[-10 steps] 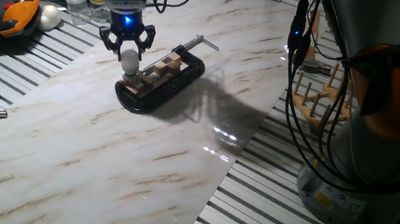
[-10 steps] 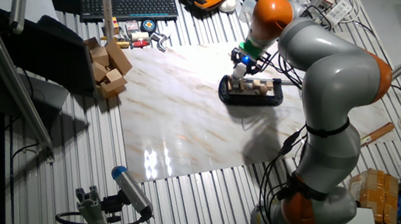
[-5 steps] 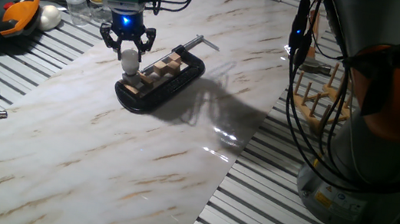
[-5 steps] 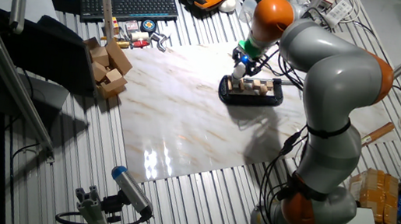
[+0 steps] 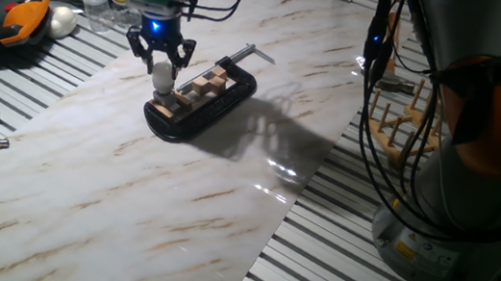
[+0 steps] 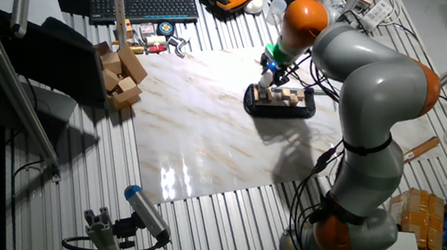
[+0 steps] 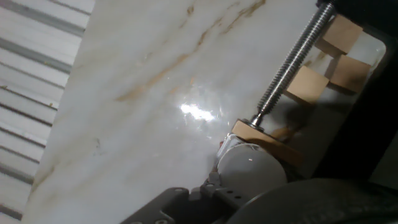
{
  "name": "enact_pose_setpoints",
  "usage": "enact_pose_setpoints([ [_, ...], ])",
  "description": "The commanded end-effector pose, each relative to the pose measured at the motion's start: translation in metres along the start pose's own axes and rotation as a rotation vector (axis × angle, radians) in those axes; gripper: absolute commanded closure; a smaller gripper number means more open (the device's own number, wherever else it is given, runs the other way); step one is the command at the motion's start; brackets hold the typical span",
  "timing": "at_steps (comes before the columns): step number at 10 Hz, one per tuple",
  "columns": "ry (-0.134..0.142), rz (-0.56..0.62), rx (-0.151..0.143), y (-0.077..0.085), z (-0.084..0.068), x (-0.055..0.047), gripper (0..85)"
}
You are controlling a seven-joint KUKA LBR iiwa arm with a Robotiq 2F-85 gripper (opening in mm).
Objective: Install the light bulb by rotating it
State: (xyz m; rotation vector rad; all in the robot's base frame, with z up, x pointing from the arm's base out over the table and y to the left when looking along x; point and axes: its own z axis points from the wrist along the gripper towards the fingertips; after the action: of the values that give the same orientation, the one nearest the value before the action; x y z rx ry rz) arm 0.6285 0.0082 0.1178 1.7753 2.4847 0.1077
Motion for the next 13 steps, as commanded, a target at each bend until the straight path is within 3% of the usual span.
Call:
enact_pose_setpoints([
  [1,-0.014,0.141,0.004,-0.0001,0.0000,0.0000,85.0],
  [6,-0.029,0.262,-0.010,0.0002,-0.0006,0.0002,85.0],
  [9,-0.020,0.259,-0.012,0.0004,0.0002,0.0003,85.0],
  [11,-0.017,0.252,-0.033,0.0003,0.0011,0.0003,85.0],
  [13,-0.013,0.248,-0.021,0.0002,0.0016,0.0003,51.0],
])
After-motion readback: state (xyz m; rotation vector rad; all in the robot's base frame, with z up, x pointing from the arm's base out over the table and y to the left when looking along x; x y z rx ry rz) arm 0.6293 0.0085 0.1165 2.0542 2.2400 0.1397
